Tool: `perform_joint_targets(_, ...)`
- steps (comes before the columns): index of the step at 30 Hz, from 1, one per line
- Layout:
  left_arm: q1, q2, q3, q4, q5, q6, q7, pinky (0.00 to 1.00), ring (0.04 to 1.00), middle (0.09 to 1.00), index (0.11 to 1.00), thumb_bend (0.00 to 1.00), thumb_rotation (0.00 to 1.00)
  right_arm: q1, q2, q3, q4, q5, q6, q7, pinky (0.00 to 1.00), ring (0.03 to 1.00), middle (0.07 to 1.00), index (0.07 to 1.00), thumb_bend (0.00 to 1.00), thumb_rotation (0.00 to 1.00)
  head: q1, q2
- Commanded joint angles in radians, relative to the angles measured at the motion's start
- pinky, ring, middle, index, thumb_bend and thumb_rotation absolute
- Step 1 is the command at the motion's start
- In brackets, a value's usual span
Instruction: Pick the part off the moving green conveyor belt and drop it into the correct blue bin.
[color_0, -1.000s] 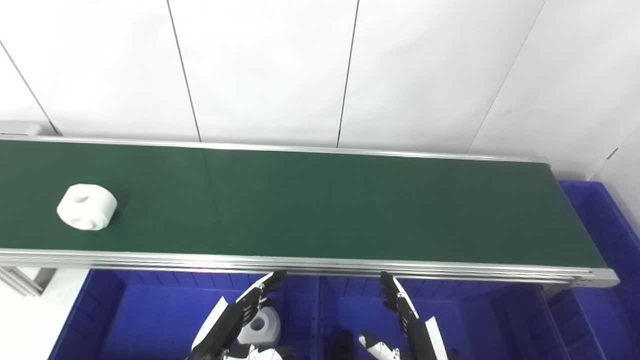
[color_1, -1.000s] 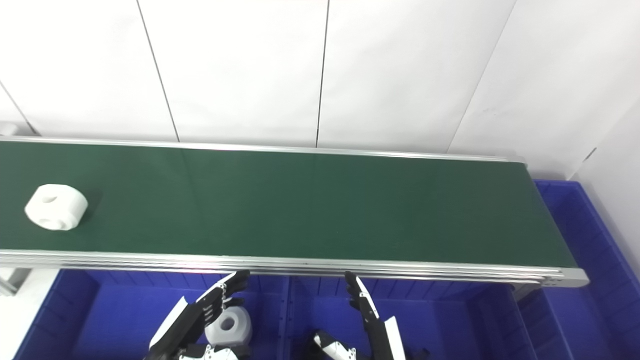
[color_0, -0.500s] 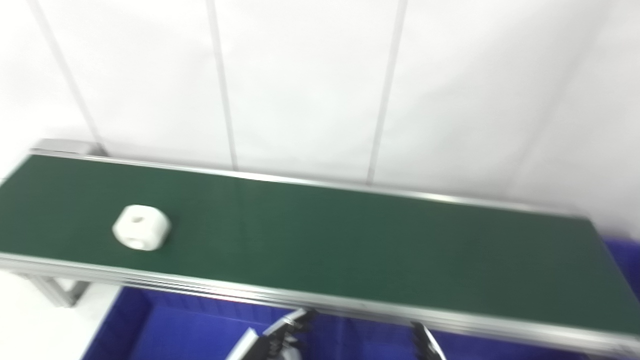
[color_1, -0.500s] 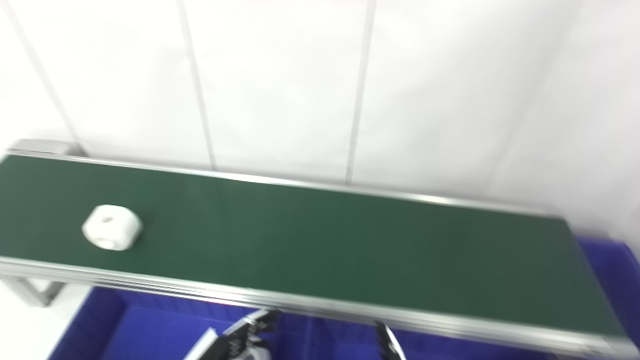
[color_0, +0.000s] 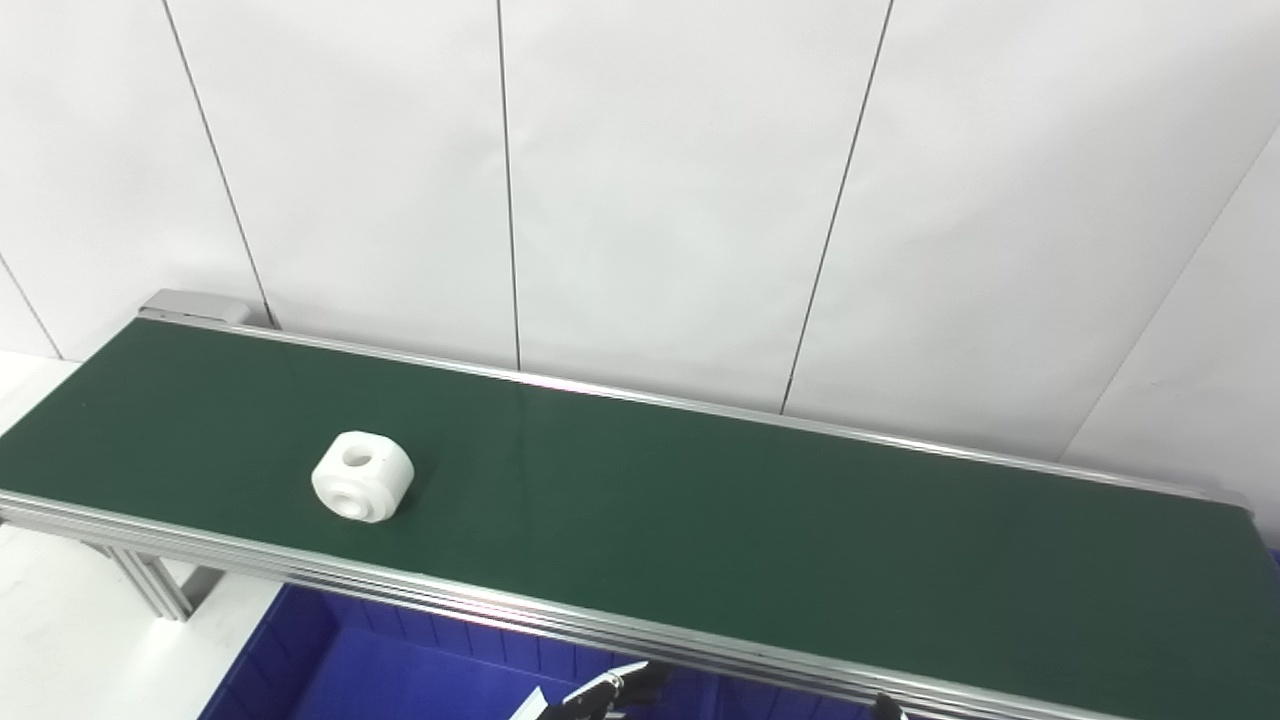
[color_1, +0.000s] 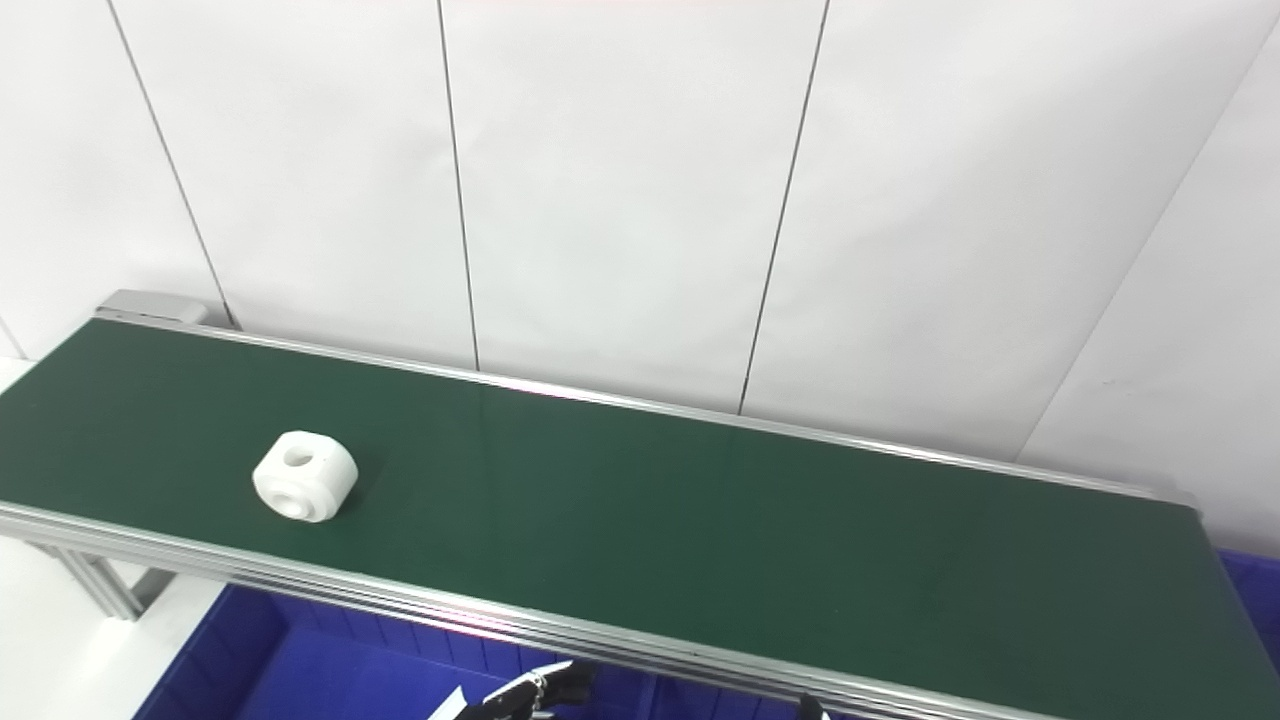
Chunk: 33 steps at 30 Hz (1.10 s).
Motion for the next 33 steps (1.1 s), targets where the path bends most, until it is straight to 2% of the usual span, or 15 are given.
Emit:
perform_joint_targets(1,-0.019,0.008,0.006,-0.08,-0.029,-0.026,-0.002,0.75,0.859,0.89,0.861,0.91,0.28,-0.003,0.011,-0.005,-0.022,0.007,-0.046,-0.003,0.94,0.973,0.97,0.979,0.8,0.68,-0.004,0.005)
perform_joint_targets(5,-0.052,0.039,0.034,-0.205,-0.055,0.028,-0.013,0.77,0.869,0.902,0.872,0.9,0.28,-0.005,0.013,-0.007,-0.02,-0.001,-0.048,-0.006,0.92,0.963,0.962,0.968,0.81,0.68,-0.007,0.019)
perform_joint_targets(6,-0.07,0.051,0.047,-0.233,-0.054,0.04,-0.013,0.79,0.875,0.904,0.877,0.9,0.31,-0.007,0.013,-0.008,-0.019,-0.004,-0.047,-0.006,0.92,0.96,0.963,0.97,0.81,0.69,-0.009,0.023)
perform_joint_targets(10,-0.154,0.102,0.098,-0.292,-0.06,0.086,-0.022,0.81,0.889,0.92,0.896,0.87,0.37,-0.015,0.017,-0.009,-0.014,-0.008,-0.049,-0.009,0.92,0.952,0.964,0.971,0.82,0.7,-0.02,0.035)
perform_joint_targets(12,-0.202,0.132,0.122,-0.319,-0.052,0.138,-0.03,0.84,0.919,0.946,0.92,0.84,0.41,-0.018,0.019,-0.01,-0.012,-0.013,-0.054,-0.013,0.91,0.948,0.956,0.967,0.83,0.7,-0.028,0.043)
perform_joint_targets(14,-0.244,0.155,0.138,-0.33,-0.031,0.162,-0.032,0.89,0.941,0.958,0.942,0.79,0.44,-0.019,0.022,-0.011,-0.017,-0.01,-0.047,-0.012,0.9,0.948,0.953,0.962,0.84,0.69,-0.033,0.05)
perform_joint_targets(16,-0.284,0.173,0.148,-0.328,-0.031,0.183,-0.035,0.9,0.947,0.963,0.949,0.77,0.43,-0.019,0.024,-0.011,-0.02,-0.006,-0.043,-0.009,0.9,0.949,0.956,0.962,0.84,0.69,-0.038,0.058)
perform_joint_targets(20,-0.363,0.204,0.169,-0.311,-0.036,0.271,-0.045,0.89,0.95,0.973,0.959,0.73,0.35,-0.02,0.026,-0.014,-0.025,-0.008,-0.046,-0.009,0.9,0.943,0.951,0.956,0.85,0.69,-0.041,0.078)
perform_joint_targets(25,-0.453,0.254,0.171,-0.235,0.033,0.326,-0.056,0.87,0.958,0.987,0.967,0.72,0.37,-0.021,0.027,-0.016,-0.029,0.005,-0.054,-0.007,0.89,0.935,0.948,0.951,0.85,0.68,-0.044,0.121)
perform_joint_targets(30,-0.562,0.306,0.152,-0.073,0.119,0.27,-0.049,0.87,0.94,0.965,0.951,0.75,0.32,-0.021,0.028,-0.014,-0.041,-0.006,-0.068,-0.01,0.9,0.924,0.932,0.953,0.83,0.7,-0.048,0.149)
perform_joint_targets(33,-0.606,0.334,0.131,-0.011,0.175,0.275,-0.054,0.86,0.944,0.967,0.957,0.77,0.31,-0.02,0.028,-0.015,-0.045,-0.006,-0.073,-0.009,0.9,0.921,0.921,0.95,0.83,0.7,-0.048,0.156)
